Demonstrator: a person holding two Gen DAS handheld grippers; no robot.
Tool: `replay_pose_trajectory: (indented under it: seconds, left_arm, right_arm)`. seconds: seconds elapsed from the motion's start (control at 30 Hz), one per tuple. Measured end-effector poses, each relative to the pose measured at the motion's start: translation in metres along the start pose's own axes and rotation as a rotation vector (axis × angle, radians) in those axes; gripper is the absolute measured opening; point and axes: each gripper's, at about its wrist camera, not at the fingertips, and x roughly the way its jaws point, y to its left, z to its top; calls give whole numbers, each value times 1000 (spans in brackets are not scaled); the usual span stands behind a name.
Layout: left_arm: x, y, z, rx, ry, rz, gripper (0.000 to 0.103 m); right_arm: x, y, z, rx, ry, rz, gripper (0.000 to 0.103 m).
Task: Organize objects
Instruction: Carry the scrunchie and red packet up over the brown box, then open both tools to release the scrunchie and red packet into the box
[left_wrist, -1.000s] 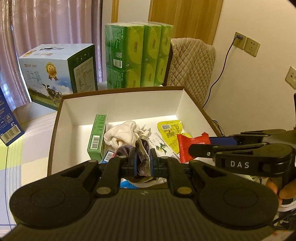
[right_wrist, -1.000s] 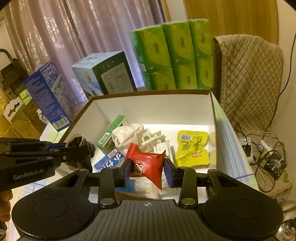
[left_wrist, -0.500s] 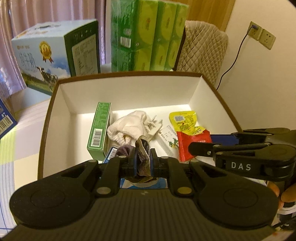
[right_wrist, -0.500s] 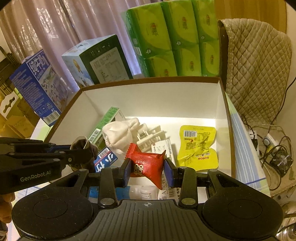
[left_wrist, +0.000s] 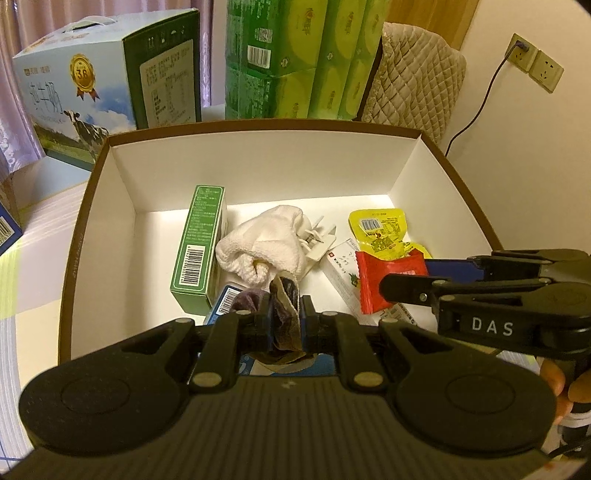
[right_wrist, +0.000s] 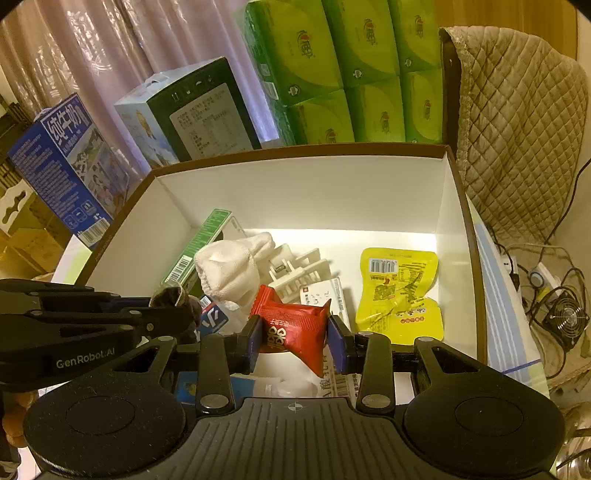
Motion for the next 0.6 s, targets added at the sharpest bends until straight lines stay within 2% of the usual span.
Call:
replay_pose_trajectory:
  seconds: [0.13,0.2,0.37,0.6]
  left_arm:
    - [2,4,0,-18,5,5,31]
    - [1,6,1,-24,0,14,47]
    - [-2,14,2,-35,-8,31,62]
    - [-7,27,2,-59,-10,65,69]
  right_arm:
    - [2,0,0,0,2,-1,35]
    - [2,0,0,-1,2,0,35]
    - [4,2,1,-3,5,4,35]
    - [7,6,2,-9,8,13,35]
